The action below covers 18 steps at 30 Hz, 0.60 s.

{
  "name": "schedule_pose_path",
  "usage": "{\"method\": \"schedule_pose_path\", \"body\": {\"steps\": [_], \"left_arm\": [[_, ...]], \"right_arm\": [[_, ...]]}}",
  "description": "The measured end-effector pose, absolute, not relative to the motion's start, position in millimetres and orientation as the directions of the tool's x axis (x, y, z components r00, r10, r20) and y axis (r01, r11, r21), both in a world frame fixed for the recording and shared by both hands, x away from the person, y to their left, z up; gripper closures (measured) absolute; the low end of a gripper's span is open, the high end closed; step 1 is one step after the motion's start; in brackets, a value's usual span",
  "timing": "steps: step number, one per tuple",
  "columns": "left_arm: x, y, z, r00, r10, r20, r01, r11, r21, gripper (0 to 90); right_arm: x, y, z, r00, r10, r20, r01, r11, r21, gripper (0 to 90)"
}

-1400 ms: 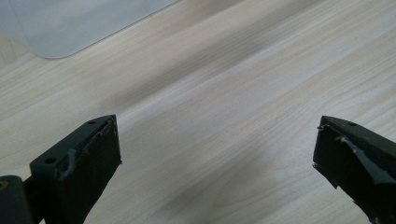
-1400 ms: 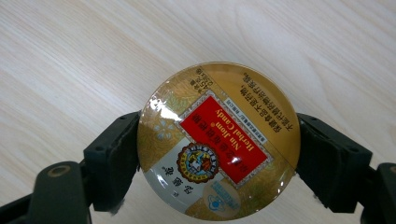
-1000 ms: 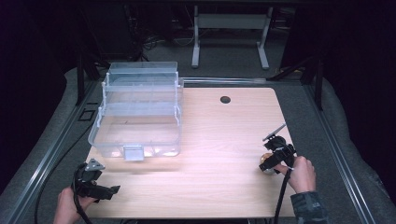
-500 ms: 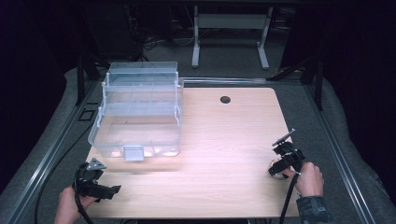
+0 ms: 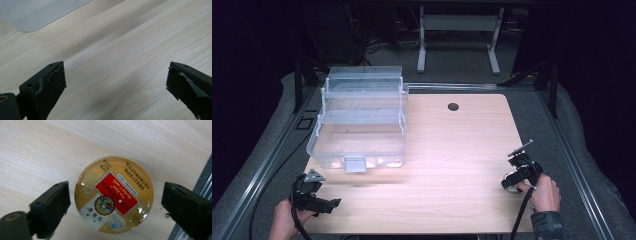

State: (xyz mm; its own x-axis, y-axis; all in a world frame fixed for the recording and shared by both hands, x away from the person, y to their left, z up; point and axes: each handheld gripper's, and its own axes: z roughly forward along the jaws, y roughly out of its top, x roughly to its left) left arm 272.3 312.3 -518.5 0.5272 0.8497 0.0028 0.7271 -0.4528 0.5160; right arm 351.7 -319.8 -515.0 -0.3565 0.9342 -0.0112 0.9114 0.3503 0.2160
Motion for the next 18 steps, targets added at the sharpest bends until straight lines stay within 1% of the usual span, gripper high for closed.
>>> {"method": "schedule_pose_path", "body": {"steps": [1,4,6,7,8,9,12,13,14,16,18], "left_arm": [[273,313,-518,0.528,0.849,0.001,0.727,-0.452,0.516,2.4],[273,313,-513,0.523,0.852,-0.006,0.726,-0.442,0.528,2.2],[273,314,-506,0.527,0.850,-0.027,0.719,-0.428,0.547,2.0],[273,314,-502,0.528,0.848,-0.029,0.715,-0.427,0.554,2.0],[273,314,-498,0.529,0.848,-0.025,0.710,-0.426,0.561,2.0],[274,315,-494,0.532,0.846,-0.025,0.706,-0.427,0.565,2.0],[277,319,-481,0.529,0.849,-0.018,0.703,-0.426,0.569,2.0],[279,320,-478,0.528,0.849,-0.012,0.705,-0.430,0.564,2.0],[281,322,-473,0.526,0.850,-0.008,0.706,-0.432,0.561,1.9],[284,324,-464,0.524,0.852,0.000,0.706,-0.434,0.559,1.7],[289,327,-455,0.519,0.854,-0.004,0.706,-0.427,0.565,1.5]], "right_arm": [[351,-319,-512,-0.348,0.937,-0.035,0.910,0.347,0.226,2.5],[350,-317,-504,-0.363,0.932,0.000,0.900,0.350,0.261,1.2],[349,-313,-500,-0.355,0.935,-0.020,0.894,0.345,0.287,1.1],[348,-311,-498,-0.366,0.931,0.003,0.889,0.349,0.296,1.0],[348,-309,-497,-0.380,0.924,0.026,0.885,0.356,0.300,0.9],[348,-307,-495,-0.388,0.921,0.027,0.881,0.362,0.305,0.9],[347,-299,-492,-0.395,0.919,0.003,0.871,0.373,0.319,1.0],[347,-298,-491,-0.407,0.913,0.029,0.868,0.376,0.326,1.5],[347,-295,-490,-0.397,0.918,-0.008,0.865,0.377,0.331,2.5],[347,-293,-489,-0.416,0.909,0.039,0.860,0.379,0.341,2.9],[346,-290,-487,-0.426,0.904,0.035,0.853,0.388,0.349,2.9]]}}
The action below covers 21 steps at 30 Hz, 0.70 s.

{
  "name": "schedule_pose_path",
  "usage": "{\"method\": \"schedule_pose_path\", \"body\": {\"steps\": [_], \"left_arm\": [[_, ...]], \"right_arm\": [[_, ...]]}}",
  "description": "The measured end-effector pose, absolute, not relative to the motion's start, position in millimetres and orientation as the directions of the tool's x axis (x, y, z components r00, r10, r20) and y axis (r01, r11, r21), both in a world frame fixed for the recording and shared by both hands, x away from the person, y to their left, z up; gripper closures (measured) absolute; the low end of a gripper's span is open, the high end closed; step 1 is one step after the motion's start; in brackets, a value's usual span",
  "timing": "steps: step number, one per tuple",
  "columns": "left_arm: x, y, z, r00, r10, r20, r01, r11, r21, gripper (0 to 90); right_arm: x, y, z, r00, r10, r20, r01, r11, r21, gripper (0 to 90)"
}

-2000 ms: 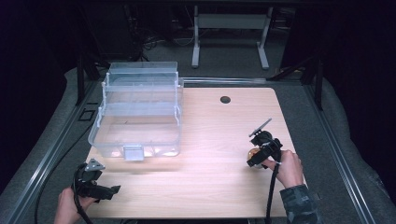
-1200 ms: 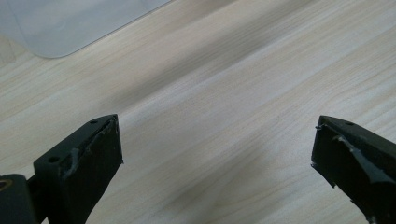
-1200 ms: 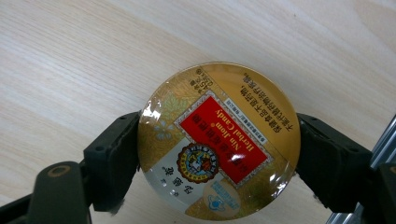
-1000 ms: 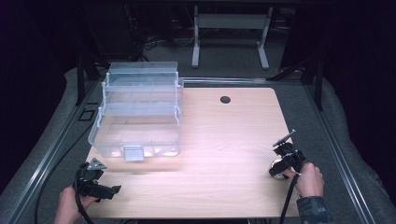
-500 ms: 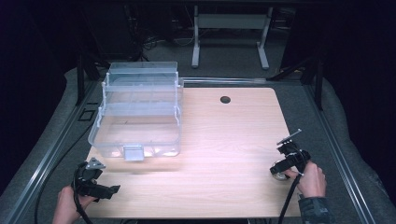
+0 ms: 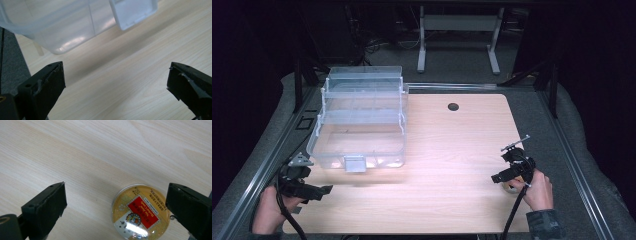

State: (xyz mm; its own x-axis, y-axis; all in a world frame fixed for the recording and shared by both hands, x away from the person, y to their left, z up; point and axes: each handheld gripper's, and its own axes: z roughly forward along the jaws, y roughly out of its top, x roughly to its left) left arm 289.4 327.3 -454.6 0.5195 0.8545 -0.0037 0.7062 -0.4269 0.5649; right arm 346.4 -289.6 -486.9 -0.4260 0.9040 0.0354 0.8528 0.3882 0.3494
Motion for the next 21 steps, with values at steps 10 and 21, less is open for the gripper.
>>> {"method": "schedule_pose_path", "body": {"steps": [10,21], "left_arm": [[348,358,-424,0.444,0.893,-0.070,0.726,-0.313,0.612,1.4],[405,371,-431,0.378,0.916,-0.135,0.797,-0.247,0.552,0.1]], "right_arm": [[345,-280,-480,-0.429,0.903,0.018,0.840,0.392,0.376,4.7],[345,-270,-477,-0.461,0.887,0.033,0.824,0.414,0.387,6.2]]}}
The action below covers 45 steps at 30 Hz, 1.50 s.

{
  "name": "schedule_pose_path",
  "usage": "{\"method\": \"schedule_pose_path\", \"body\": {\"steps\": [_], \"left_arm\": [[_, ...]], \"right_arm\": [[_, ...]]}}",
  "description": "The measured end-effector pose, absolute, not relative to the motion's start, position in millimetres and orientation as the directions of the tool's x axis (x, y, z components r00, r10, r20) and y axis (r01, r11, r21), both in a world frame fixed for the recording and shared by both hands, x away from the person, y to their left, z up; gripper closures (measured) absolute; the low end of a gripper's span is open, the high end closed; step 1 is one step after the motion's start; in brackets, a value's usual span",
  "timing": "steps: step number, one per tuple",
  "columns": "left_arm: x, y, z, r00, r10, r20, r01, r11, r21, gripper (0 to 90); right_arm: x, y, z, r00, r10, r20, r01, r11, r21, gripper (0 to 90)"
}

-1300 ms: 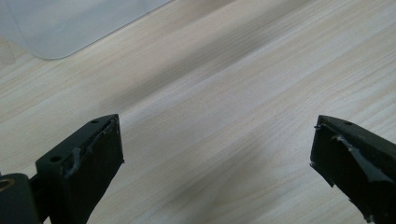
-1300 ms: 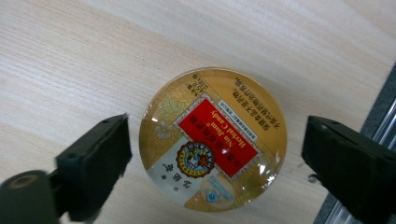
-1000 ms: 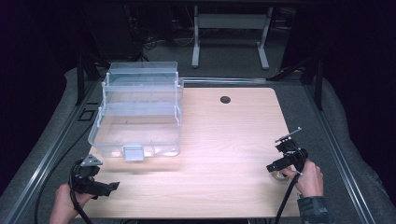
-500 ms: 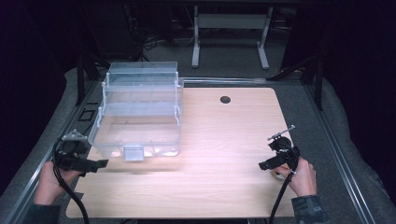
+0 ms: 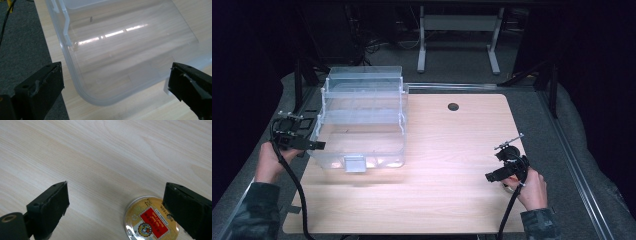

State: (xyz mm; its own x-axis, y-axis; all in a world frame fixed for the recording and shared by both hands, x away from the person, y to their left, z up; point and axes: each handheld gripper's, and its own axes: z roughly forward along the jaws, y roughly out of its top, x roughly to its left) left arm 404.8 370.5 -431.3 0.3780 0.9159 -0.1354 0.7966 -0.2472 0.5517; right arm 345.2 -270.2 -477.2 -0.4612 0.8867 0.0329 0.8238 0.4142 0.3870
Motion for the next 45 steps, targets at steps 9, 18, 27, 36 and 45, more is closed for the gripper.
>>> {"method": "schedule_pose_path", "body": {"steps": [9,18,27,36,45], "left_arm": [[438,376,-442,0.323,0.938,-0.129,0.840,-0.221,0.495,7.1],[461,381,-459,0.280,0.953,-0.112,0.889,-0.214,0.405,35.2],[476,379,-469,0.241,0.966,-0.091,0.917,-0.195,0.348,68.4],[476,378,-471,0.269,0.963,-0.036,0.906,-0.240,0.348,78.0],[471,375,-471,0.321,0.945,-0.062,0.890,-0.278,0.361,77.9]], "right_arm": [[341,-263,-478,-0.475,0.880,0.011,0.812,0.433,0.392,6.9],[337,-268,-478,-0.461,0.887,0.009,0.816,0.420,0.397,7.3],[335,-269,-475,-0.460,0.888,0.004,0.817,0.422,0.393,8.7],[334,-272,-477,-0.456,0.890,0.000,0.820,0.420,0.390,9.7],[333,-274,-474,-0.444,0.896,-0.003,0.820,0.408,0.401,9.5]]}}
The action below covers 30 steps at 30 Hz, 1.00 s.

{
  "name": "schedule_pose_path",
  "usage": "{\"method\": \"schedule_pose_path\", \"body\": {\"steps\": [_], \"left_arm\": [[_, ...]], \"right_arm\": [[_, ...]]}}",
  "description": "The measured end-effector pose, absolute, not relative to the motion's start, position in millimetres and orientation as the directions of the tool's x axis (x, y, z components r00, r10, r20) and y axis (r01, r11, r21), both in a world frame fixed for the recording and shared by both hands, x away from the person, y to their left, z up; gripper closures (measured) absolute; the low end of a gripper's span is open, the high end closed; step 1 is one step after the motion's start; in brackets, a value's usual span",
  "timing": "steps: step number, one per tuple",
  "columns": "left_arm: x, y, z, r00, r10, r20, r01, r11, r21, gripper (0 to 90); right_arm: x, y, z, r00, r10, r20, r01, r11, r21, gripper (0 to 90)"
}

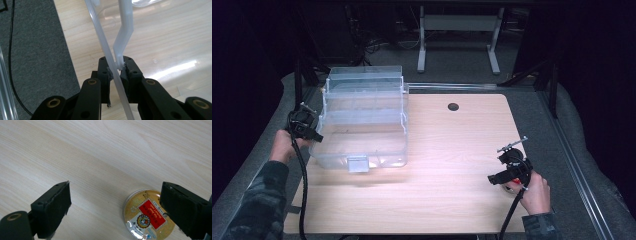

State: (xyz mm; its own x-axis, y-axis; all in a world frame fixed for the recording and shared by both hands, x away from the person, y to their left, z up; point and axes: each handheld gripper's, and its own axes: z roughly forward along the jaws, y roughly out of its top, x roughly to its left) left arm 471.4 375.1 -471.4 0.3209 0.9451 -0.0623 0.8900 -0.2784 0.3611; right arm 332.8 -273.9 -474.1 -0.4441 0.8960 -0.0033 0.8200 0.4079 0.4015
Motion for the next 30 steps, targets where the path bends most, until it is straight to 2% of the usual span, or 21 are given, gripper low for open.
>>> {"method": "schedule_pose_path", "body": {"steps": [12,30], "left_arm": [[463,361,-472,0.371,0.927,-0.053,0.865,-0.324,0.383,76.1],[453,326,-471,0.425,0.904,-0.050,0.853,-0.381,0.356,74.4]], "right_arm": [[333,-278,-474,-0.428,0.904,0.001,0.830,0.393,0.397,9.4],[329,-286,-475,-0.413,0.911,0.002,0.836,0.378,0.397,9.5]]}}
